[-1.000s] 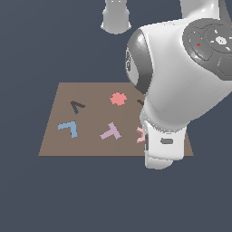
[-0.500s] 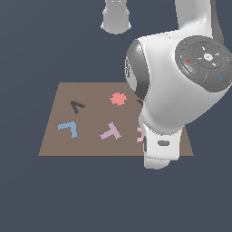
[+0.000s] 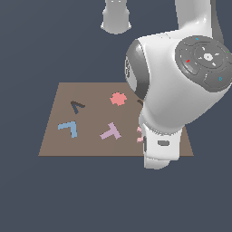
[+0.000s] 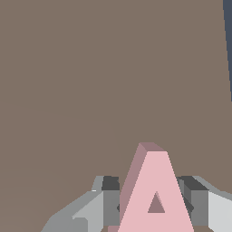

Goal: Insert a designated object into the corresponding slot on a board.

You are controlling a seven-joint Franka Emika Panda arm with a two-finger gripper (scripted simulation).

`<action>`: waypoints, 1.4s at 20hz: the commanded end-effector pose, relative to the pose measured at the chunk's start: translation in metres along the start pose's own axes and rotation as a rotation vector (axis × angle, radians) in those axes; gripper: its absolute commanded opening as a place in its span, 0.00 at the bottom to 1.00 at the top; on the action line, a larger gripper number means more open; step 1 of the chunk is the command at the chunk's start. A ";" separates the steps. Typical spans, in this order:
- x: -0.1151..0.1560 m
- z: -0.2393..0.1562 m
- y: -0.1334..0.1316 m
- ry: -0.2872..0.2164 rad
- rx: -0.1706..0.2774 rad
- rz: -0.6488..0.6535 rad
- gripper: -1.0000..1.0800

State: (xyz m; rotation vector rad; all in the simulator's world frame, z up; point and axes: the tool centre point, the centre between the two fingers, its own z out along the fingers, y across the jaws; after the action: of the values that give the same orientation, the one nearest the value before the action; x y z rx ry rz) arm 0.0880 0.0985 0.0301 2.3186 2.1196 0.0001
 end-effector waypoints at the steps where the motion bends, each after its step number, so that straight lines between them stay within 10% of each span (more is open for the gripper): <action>1: 0.000 0.000 -0.001 0.000 0.000 0.005 0.00; 28: -0.017 -0.006 -0.078 0.000 -0.001 0.620 0.00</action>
State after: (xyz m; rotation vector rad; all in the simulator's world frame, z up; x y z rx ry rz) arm 0.0159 0.0870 0.0354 2.8162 1.3906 -0.0002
